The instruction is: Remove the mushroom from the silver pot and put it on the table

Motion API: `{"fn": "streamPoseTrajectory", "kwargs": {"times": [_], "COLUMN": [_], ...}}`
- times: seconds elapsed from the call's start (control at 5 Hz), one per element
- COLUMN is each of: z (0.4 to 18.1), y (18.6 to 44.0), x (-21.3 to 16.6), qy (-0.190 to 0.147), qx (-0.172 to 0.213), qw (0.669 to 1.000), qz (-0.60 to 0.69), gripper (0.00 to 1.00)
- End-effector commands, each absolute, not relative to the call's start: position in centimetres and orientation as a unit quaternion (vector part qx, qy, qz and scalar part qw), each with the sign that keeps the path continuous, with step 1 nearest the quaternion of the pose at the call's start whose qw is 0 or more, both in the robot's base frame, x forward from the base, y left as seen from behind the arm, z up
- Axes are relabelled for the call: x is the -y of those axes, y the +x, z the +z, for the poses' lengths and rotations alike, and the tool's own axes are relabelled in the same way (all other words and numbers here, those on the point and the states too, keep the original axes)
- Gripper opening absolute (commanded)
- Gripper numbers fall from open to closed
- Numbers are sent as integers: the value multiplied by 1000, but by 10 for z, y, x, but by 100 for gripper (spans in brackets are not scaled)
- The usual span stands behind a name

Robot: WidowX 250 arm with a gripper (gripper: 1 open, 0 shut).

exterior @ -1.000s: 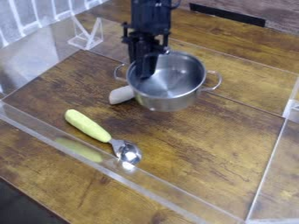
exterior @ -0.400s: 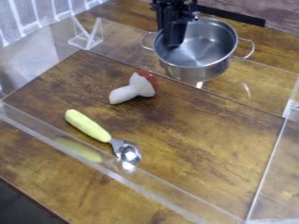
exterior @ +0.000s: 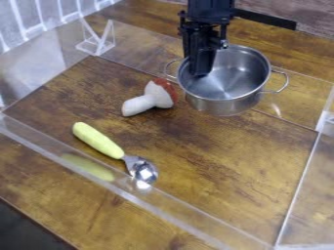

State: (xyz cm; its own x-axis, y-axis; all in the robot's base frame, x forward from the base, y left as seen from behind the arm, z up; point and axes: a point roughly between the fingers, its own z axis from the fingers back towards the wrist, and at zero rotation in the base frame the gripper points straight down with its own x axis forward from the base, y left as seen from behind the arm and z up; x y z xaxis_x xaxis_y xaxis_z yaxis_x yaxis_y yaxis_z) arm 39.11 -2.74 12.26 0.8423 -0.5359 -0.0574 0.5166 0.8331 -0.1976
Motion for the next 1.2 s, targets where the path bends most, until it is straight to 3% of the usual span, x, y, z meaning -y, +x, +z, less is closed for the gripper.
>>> {"fn": "streamPoseTrajectory", "kwargs": {"times": [0.0,1.0], "z": [146,131], "y": [393,408], "x": [37,45], "qy": [-79,-88], "qx": [-28,-41], "qw": [948,920], "qz": [-306,-380], "gripper": [0,0]}}
